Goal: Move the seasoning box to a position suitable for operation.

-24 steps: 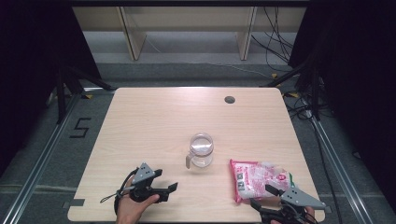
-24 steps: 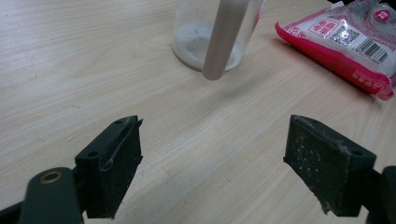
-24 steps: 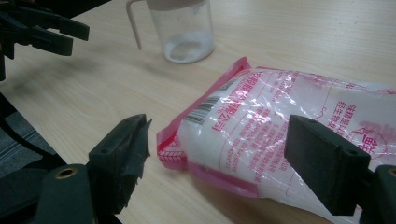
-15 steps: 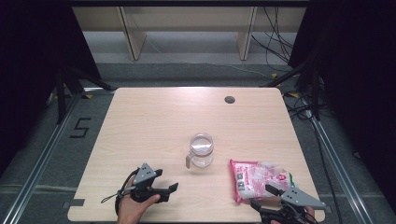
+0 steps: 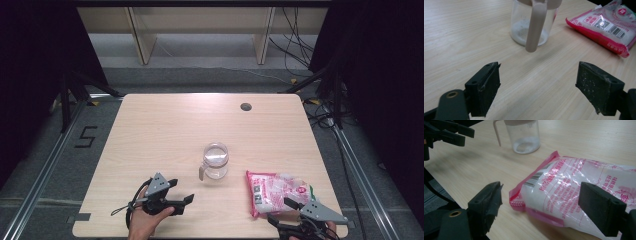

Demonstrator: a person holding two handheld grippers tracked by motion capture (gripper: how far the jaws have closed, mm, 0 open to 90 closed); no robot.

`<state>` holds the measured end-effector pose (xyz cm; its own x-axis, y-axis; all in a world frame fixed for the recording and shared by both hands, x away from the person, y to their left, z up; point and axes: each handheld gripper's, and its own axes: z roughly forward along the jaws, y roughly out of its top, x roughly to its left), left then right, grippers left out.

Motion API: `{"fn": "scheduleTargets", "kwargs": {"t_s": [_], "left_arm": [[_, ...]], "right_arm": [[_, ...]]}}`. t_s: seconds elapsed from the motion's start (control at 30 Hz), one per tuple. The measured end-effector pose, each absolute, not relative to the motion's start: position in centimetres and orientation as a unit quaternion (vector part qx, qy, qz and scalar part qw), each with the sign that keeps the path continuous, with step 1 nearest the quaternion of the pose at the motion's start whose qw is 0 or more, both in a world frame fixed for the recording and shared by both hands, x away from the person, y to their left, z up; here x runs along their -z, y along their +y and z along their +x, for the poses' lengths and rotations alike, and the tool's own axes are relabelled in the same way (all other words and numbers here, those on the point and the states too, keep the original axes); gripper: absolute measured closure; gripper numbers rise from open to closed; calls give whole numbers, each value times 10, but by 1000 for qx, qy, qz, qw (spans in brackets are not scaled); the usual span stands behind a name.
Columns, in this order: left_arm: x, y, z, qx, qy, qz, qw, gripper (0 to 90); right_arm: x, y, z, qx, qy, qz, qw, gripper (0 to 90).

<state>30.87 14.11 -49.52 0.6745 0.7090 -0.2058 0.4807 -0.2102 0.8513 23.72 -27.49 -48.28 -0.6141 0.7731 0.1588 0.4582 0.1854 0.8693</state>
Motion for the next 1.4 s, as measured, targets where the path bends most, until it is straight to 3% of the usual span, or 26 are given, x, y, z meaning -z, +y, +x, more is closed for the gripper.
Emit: {"fn": "scheduleTargets", "kwargs": {"t_s": [0.2,0.37,0.5,0.87,1.4], "left_arm": [[491,129,316,-125,373,772,500,188],[490,116,327,-141,356,775,503,249],[488,106,336,-156,342,784,494,369],[492,96,353,-172,341,786,486,531],[496,86,370,-174,326,793,484,702]], "right_arm": [[483,-275,237,-487,752,411,168,194],[483,-274,237,-491,751,410,163,194],[483,-275,237,-491,752,408,163,195],[483,-276,237,-483,758,405,168,197],[483,-274,236,-481,757,415,152,195]]}}
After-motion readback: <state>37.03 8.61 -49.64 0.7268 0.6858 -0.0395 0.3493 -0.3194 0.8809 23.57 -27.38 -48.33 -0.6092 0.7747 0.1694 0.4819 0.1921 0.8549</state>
